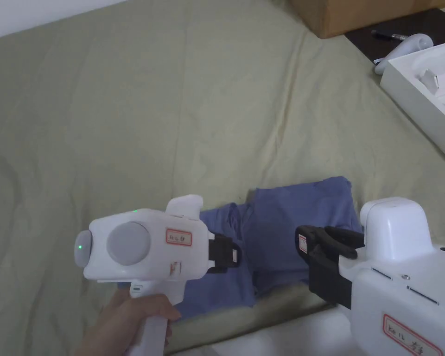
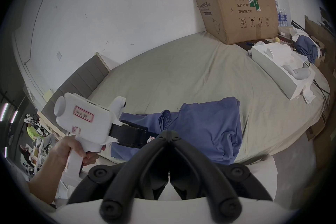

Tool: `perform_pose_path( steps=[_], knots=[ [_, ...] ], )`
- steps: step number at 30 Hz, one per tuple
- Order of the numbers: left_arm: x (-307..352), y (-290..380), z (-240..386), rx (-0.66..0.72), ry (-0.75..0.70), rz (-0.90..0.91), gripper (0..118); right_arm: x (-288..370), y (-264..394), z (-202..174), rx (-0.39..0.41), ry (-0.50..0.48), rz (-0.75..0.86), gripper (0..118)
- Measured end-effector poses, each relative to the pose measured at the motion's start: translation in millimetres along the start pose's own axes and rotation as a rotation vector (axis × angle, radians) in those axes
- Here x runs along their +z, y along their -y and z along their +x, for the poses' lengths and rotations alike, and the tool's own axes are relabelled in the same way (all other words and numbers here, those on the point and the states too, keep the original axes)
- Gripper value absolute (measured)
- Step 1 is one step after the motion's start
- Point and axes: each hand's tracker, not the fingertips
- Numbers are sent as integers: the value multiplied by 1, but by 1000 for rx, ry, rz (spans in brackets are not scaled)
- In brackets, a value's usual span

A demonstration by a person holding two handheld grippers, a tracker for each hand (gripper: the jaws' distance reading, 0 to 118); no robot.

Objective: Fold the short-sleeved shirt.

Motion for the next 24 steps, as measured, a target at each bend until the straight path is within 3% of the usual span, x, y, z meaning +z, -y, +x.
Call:
perform_pose_path(
  steps=[4, 8, 15, 16, 17, 18, 19, 20, 24],
  knots=[
    [4, -4, 10, -10, 224, -22, 2, 1, 0, -8, 9, -2, 19, 0],
    [19, -4, -4, -19, 134, 19, 2, 6, -1, -22, 29, 29, 77, 0],
    [100, 19, -112, 200, 156, 160, 4, 16, -2, -54, 102, 76, 180, 0],
    [110, 23, -130, 237, 148, 161, 13, 15, -3, -58, 108, 76, 183, 0],
    [119, 28, -145, 276, 125, 161, 33, 14, -5, -61, 112, 68, 178, 0],
    [125, 34, -155, 297, 133, 155, 72, 12, -6, -64, 120, 62, 172, 0],
    [130, 39, -167, 321, 147, 158, 99, 10, -8, -67, 130, 70, 174, 0],
    [132, 43, -178, 337, 159, 157, 113, 9, -9, -70, 146, 91, 183, 0],
    [132, 51, -205, 407, 330, 235, 116, 8, -10, -77, 150, 89, 261, 0]
  ],
)
